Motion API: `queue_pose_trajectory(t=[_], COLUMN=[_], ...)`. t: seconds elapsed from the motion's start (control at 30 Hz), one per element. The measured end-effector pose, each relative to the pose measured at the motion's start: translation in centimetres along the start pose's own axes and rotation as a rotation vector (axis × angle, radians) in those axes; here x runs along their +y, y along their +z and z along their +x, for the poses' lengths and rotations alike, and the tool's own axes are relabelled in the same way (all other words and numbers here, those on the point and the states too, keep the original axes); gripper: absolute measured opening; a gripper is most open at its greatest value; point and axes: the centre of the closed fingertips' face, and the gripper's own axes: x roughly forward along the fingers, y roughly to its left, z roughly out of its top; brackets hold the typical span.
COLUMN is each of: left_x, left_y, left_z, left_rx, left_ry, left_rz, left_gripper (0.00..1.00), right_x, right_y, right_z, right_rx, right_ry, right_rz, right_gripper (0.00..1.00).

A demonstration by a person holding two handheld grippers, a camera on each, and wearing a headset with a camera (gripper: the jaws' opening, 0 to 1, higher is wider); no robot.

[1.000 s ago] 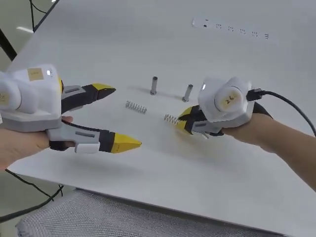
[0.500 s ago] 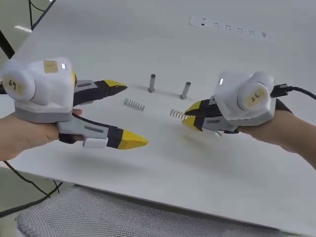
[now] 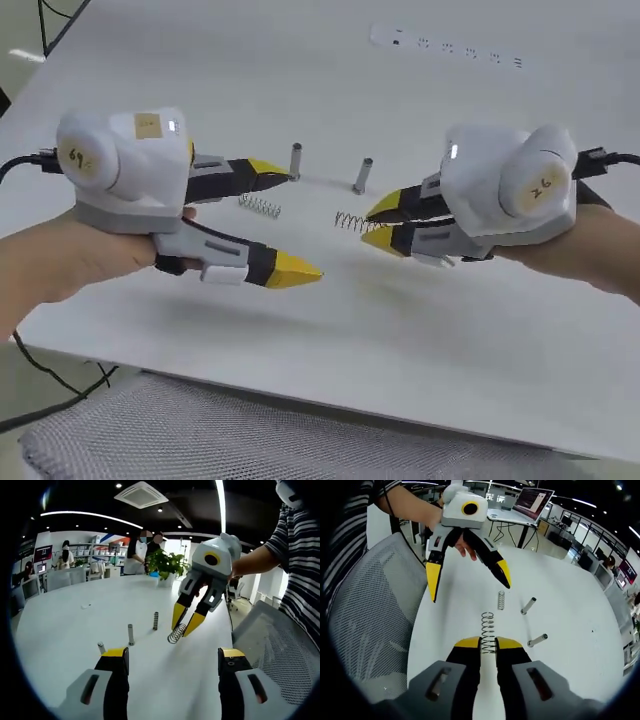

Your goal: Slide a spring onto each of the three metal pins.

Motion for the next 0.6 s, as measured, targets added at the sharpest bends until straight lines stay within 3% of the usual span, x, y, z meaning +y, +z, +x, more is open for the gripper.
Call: queue_pose_trajectory(t=[0.1,0.2,0.6], left_x=[-0.6,-1.0,-2.4], left_y=[0.0,0.0,1.1], left_z=[0.6,1.3,2.9], left_rx=[0.012,0.018,0.0], left_ry=[-0.038,-0.05,-0.112], left_rz=[0.01,0.018,0.037], left_gripper=[0.63,0.61,0.46], right_x=[0.2,0.3,1.0], right_y=[0.0,0.1,0.2], right_z=[-0.3,-0.5,-1.2], right_rx=[0.002,0.0,-0.009], right_ry=[0.003,0.002,0.015], right_rz=[-0.009,-0.012,-0.034], right_gripper=[0.12,0.12,0.12])
